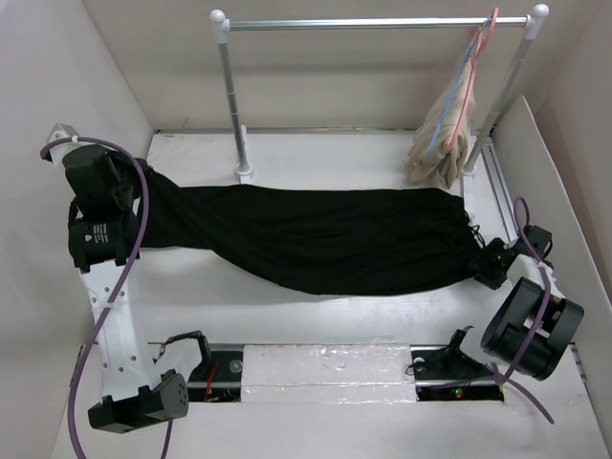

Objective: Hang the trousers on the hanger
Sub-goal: Fold the trousers at the center of the board.

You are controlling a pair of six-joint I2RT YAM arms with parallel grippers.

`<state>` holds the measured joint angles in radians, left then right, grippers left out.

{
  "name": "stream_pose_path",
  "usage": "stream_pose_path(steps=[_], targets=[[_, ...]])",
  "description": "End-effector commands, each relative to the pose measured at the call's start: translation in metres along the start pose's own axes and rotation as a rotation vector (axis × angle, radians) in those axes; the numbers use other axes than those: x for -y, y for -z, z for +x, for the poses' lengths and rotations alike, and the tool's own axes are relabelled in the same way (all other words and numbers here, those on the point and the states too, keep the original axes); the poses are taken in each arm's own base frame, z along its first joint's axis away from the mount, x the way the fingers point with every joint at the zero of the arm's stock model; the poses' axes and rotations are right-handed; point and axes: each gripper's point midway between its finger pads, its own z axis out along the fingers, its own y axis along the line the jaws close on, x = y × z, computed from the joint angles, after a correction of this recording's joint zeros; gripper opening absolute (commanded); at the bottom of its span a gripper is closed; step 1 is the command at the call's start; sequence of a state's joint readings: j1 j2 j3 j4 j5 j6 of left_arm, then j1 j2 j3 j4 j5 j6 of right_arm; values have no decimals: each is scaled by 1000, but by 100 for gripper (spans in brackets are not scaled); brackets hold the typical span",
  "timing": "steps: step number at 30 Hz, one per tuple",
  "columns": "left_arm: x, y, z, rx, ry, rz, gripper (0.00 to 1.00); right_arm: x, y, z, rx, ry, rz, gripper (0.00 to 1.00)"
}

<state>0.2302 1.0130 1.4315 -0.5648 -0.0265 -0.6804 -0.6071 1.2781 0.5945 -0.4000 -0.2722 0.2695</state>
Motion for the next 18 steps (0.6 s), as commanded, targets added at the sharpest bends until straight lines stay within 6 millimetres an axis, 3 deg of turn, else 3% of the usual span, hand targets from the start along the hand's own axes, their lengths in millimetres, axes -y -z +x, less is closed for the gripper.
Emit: stream_pose_path(steps=[1, 2, 3, 4, 6, 8, 9, 14, 16, 18], targets=[[14, 7, -13, 62, -12, 67, 0, -3, -8, -16, 53, -3, -6, 46], [4, 3, -15, 85, -16, 28, 0, -2, -10, -17, 51, -1, 2, 32], [-4, 2, -20, 119, -24, -13, 0, 2, -9, -14, 37, 1, 21, 5], [-14, 0, -24, 149, -49, -58, 0, 2, -5, -18, 41, 7, 35, 0], [-40, 0, -37, 223, -71, -204, 0, 6, 15, -16, 32, 55, 61, 0], [-48, 6, -45, 265, -79, -249, 0, 1, 43, -30, 95, 145, 74, 0], [-49, 11, -48, 281, -77, -250, 0, -6, 63, -17, 66, 231, 131, 0], [-68, 14, -48, 286, -76, -356, 0, -38, 106, -15, 120, 393, 104, 0], [-76, 13, -46, 286, -74, -397, 0, -32, 125, -17, 131, 449, 201, 0], [-88, 8, -39, 277, -79, -443, 0, -44, 139, -10, 102, 511, 195, 0]])
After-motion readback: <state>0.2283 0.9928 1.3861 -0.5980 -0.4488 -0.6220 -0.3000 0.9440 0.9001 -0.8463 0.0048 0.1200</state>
